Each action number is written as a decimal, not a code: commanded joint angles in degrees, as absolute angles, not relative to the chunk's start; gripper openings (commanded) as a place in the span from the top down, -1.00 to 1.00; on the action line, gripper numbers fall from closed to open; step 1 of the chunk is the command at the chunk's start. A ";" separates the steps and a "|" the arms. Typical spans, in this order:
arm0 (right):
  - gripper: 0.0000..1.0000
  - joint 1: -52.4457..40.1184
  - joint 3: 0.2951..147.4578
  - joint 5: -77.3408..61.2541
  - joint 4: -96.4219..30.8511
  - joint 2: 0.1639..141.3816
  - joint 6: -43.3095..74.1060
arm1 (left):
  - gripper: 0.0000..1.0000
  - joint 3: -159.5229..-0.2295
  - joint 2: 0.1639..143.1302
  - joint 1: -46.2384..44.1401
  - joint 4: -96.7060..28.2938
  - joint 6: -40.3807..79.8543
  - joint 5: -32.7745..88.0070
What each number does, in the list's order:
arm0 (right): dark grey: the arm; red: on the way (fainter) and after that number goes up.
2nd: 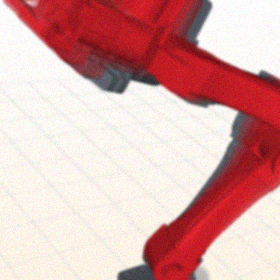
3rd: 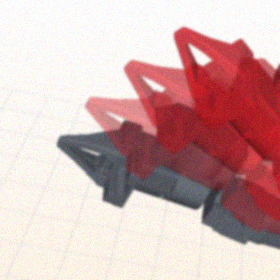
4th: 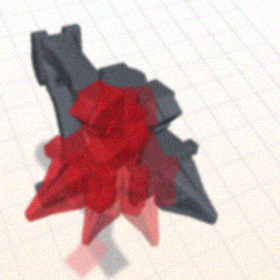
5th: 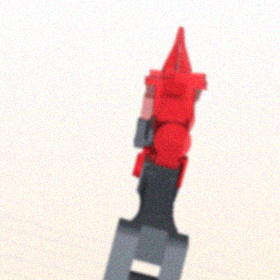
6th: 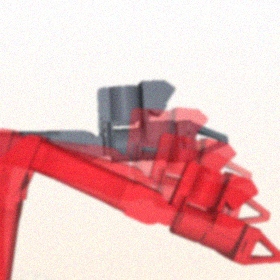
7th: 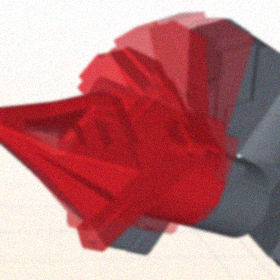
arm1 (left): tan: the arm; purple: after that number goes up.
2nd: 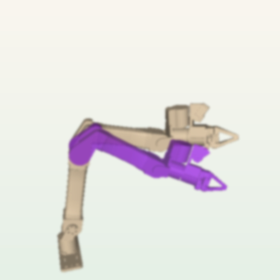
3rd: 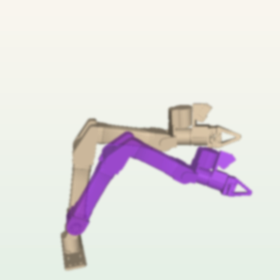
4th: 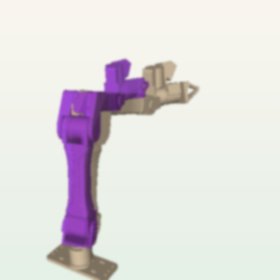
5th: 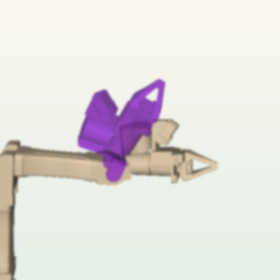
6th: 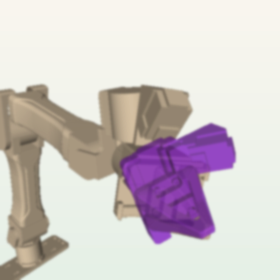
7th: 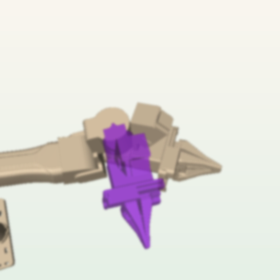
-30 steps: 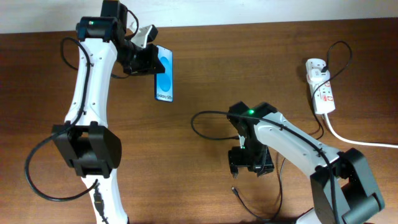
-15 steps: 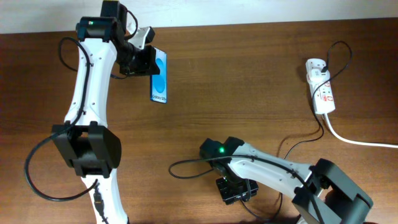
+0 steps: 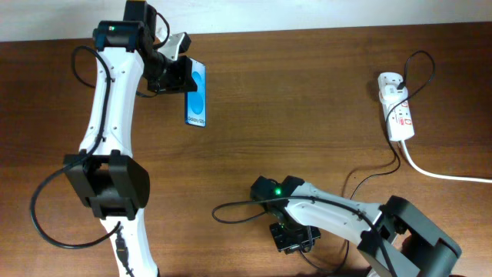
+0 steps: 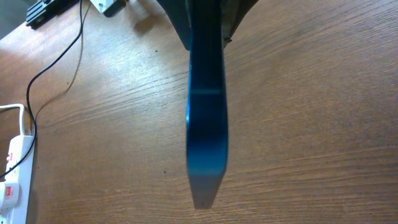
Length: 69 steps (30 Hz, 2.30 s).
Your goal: Plug charger to phone and switch on socket
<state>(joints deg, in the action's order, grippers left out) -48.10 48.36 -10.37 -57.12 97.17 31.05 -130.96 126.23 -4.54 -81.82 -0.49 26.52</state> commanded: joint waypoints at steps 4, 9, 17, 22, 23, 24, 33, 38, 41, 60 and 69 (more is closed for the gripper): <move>0.52 -44.60 47.94 -10.55 -57.41 96.82 30.28 | 1.00 -131.11 126.43 -4.19 -81.54 -1.74 27.79; 0.55 -44.60 47.94 -11.84 -56.69 96.82 30.30 | 1.00 -131.11 126.43 -4.19 -81.54 -1.74 27.79; 0.54 -44.60 47.94 -12.40 -55.20 96.82 30.33 | 1.00 -131.11 126.43 -4.19 -81.58 -1.74 27.81; 0.63 -44.60 47.94 -12.38 -55.22 96.82 30.33 | 1.00 -131.11 126.43 -4.19 -81.58 -1.74 27.83; 0.64 -44.60 47.94 -12.38 -55.22 96.82 30.33 | 1.00 -131.11 126.43 -4.19 -81.56 -1.74 27.81; 0.65 -44.60 47.94 -12.40 -55.22 96.82 30.33 | 1.00 -131.11 126.43 -4.19 -81.56 -1.74 27.97; 0.76 -44.60 50.52 -12.45 -56.73 96.82 30.33 | 1.00 -131.11 126.43 -4.19 -81.38 -1.76 30.83; 0.88 -44.49 53.67 -12.45 -58.17 96.79 30.35 | 1.00 -131.11 126.43 -4.19 -80.95 -1.76 31.07; 0.91 -42.70 58.89 -12.38 -60.95 96.79 30.24 | 1.00 -131.11 126.43 -4.19 -78.67 -1.80 38.76; 0.92 -17.98 93.71 -57.49 -50.61 96.79 12.14 | 1.00 -131.11 126.43 -3.31 -46.96 17.93 90.17; 0.92 -18.11 93.71 -57.41 -42.81 96.82 19.64 | 1.00 -131.11 126.43 -3.33 -46.92 20.38 90.17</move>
<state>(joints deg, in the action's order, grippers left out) -18.28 92.55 -55.96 -43.16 97.34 18.00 -130.50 126.23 -3.73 -47.27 19.55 87.55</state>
